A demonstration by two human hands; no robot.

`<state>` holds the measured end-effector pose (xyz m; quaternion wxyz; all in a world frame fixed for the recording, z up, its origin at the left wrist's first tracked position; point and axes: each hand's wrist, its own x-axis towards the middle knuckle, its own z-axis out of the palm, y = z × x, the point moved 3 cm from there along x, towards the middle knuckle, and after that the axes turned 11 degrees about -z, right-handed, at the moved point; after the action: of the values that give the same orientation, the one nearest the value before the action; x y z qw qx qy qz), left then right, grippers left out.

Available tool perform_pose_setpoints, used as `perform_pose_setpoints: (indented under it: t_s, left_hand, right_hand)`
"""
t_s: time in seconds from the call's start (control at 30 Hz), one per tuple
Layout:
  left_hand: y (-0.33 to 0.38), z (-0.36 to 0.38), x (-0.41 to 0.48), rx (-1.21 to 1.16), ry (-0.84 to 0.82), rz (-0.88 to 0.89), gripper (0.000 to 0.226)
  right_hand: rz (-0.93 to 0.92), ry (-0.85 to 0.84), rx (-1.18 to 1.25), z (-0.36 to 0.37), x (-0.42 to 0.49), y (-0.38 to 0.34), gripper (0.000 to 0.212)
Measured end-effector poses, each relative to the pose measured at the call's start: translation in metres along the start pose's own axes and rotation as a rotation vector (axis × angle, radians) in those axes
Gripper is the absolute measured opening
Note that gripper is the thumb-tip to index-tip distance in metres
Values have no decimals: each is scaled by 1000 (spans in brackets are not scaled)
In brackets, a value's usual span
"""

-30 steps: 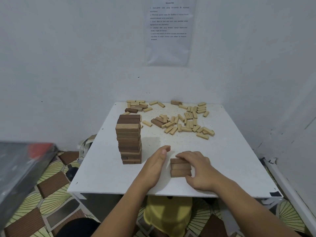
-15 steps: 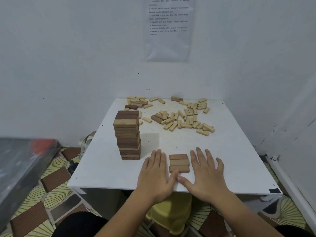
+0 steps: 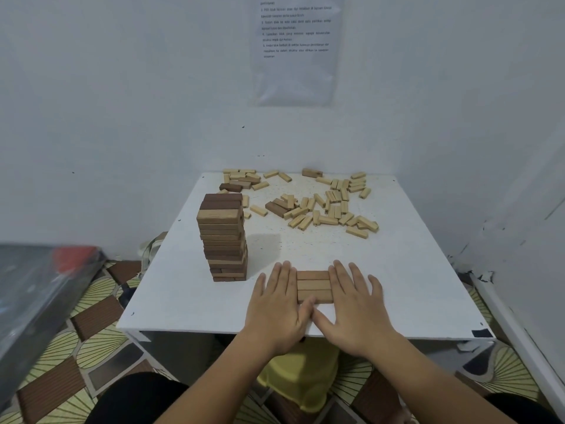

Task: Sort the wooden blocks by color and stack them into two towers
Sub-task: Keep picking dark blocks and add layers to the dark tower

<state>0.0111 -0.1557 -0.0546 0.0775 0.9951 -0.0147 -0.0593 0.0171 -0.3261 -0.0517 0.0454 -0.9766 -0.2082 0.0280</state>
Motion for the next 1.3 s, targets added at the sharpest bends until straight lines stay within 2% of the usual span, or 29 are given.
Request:
perform_pose_setpoints:
  t_s: [0.13, 0.23, 0.37, 0.57, 0.73, 1.3]
  left_hand:
    - [-3, -7, -1, -89, -21, 18, 73]
    - [-11, -15, -3, -238, -25, 41, 67]
    - [-17, -29, 5, -233, -13, 114, 75]
    - [-16, -39, 30, -266, -108, 164, 98]
    - [-24, -27, 42, -375, -107, 169, 88]
    - [-29, -21, 43, -473, -93, 187, 85]
  right_hand:
    - [-26, -4, 46, -3, 1, 6, 106]
    - [-79, -33, 187, -10, -2, 16, 105]
    - [-69, -40, 265, -16, 0, 32, 98]
    - [-60, -35, 332, -26, 22, 38, 88]
    - [-107, 20, 374, -23, 30, 43, 73]
    - [-119, 112, 386, -9, 28, 44, 72]
